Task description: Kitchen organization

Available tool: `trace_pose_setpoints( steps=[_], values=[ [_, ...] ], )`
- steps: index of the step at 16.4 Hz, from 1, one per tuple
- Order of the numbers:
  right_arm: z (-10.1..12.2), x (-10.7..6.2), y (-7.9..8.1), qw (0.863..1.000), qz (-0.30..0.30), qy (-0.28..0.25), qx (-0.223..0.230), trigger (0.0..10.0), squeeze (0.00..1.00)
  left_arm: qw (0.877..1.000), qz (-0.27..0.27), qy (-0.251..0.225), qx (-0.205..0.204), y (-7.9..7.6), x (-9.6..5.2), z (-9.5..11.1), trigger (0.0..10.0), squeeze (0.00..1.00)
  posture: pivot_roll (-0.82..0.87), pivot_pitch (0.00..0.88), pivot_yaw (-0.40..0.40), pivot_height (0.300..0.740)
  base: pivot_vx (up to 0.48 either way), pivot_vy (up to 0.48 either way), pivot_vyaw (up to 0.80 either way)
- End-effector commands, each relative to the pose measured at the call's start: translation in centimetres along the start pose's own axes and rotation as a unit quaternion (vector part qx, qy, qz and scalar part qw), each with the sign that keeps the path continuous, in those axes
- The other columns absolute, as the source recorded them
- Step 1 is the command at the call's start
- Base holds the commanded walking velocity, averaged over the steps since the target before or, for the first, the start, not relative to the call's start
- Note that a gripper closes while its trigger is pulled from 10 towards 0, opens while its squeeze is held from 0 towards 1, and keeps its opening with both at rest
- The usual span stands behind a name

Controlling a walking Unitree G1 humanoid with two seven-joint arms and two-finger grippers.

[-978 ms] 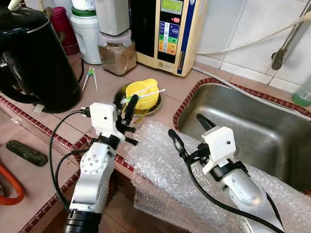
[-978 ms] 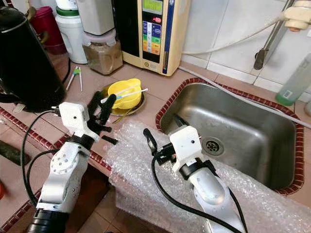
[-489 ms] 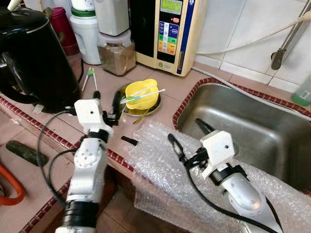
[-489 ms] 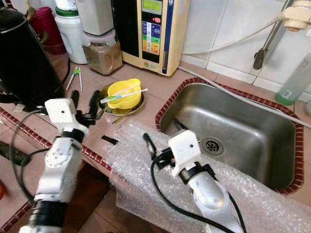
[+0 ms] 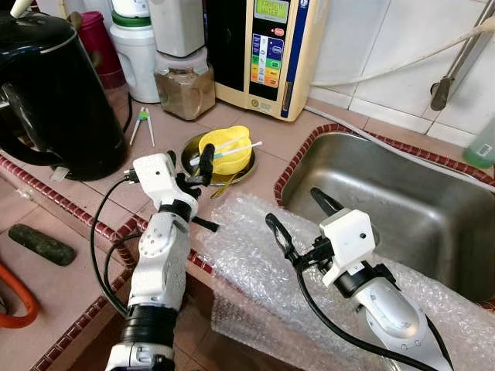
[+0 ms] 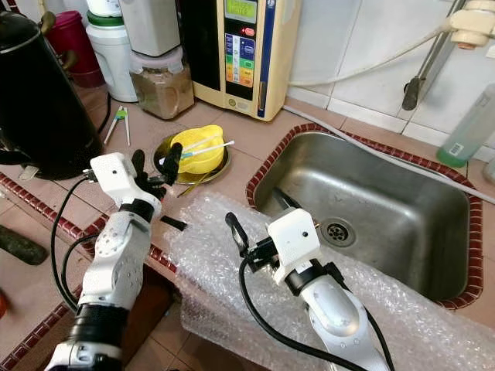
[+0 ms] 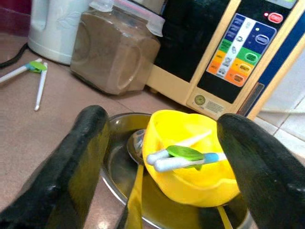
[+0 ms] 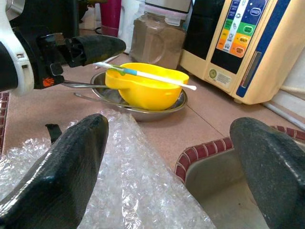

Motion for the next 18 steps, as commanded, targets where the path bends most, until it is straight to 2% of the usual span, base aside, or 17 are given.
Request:
trace_pose_setpoints(
  steps=[1,2,3,4,5,7,8,9,10,12,15,18],
  values=[
    [0.3,-0.2,0.2,1.0,0.004,-0.003,-0.003,10.0,0.0,1.0,0.01,0.01,-0.005,0.3,0.3,-0.2,10.0,1.0,-0.1,0.089,0.015,0.74,0.0,0.0,0.0],
    [0.4,-0.2,0.3,1.0,0.004,-0.003,-0.004,10.0,0.0,1.0,0.023,0.018,-0.009,0.8,0.4,-0.4,10.0,1.0,-0.1,0.091,0.019,0.74,0.0,0.0,0.0],
    [0.4,-0.2,0.3,1.0,0.003,-0.003,-0.004,10.0,0.0,0.999,0.031,0.025,-0.01,1.1,0.6,-0.7,10.0,0.61,-0.1,0.091,0.019,0.74,0.0,0.0,0.0],
    [0.4,-0.3,0.3,1.0,0.003,-0.003,-0.004,10.0,0.0,0.999,0.032,0.03,-0.013,1.2,0.6,-0.8,10.0,0.38,-0.1,0.095,0.02,0.74,0.0,0.0,0.0],
    [0.4,-0.3,0.4,1.0,0.003,-0.003,-0.004,10.0,0.0,0.998,0.032,0.042,-0.028,1.2,0.7,-1.3,10.0,0.0,-0.1,0.096,0.02,0.74,0.0,0.0,0.0],
    [0.3,-0.4,0.4,1.0,0.003,-0.002,-0.005,10.0,0.0,0.996,0.029,0.055,-0.056,1.0,0.8,-1.8,10.0,0.0,-0.11,0.096,0.021,0.74,0.0,0.0,0.0],
    [0.3,-0.4,0.4,1.0,0.002,-0.001,-0.006,10.0,0.0,0.996,0.026,0.052,-0.067,0.8,0.9,-1.7,4.2,0.0,-0.11,0.097,0.024,0.74,0.0,0.0,0.0],
    [0.3,-0.4,0.4,1.0,0.001,-0.001,-0.006,10.0,0.0,0.996,0.023,0.049,-0.074,0.7,1.1,-1.5,1.3,0.0,-0.11,0.097,0.026,0.74,0.0,0.0,0.0],
    [0.3,-0.4,0.4,1.0,0.0,-0.001,-0.006,10.0,0.0,0.996,0.021,0.046,-0.078,0.5,1.2,-1.3,0.0,0.0,-0.11,0.096,0.027,0.74,0.0,0.0,0.0],
    [0.2,-0.4,0.4,1.0,-0.001,-0.001,-0.006,10.0,0.0,0.995,0.009,0.044,-0.085,0.1,1.5,-1.1,0.0,0.0,-0.11,0.095,0.032,0.74,0.0,0.0,0.0],
    [0.1,-0.4,0.4,1.0,-0.005,0.0,-0.007,10.0,0.0,0.991,0.004,0.046,-0.125,-0.1,1.7,-1.0,0.0,0.0,-0.11,0.095,0.04,0.74,0.0,0.0,0.0],
    [0.1,-0.4,0.4,1.0,-0.006,0.0,-0.008,10.0,0.0,0.99,0.001,0.047,-0.135,-0.2,1.7,-1.0,0.0,0.0,-0.11,0.095,0.04,0.74,0.0,0.0,0.0]
  ],
)
Point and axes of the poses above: a point about 5 cm out from each wrist's last joint towards the gripper, its own x axis pointing out of the wrist towards the gripper, its own z axis along the axis of the wrist's last joint, y = z × x, the point moved 4 cm from there along x, pointing out of the wrist towards the gripper, and after that the axes turned 5 degrees about x, right-handed, at the moved point
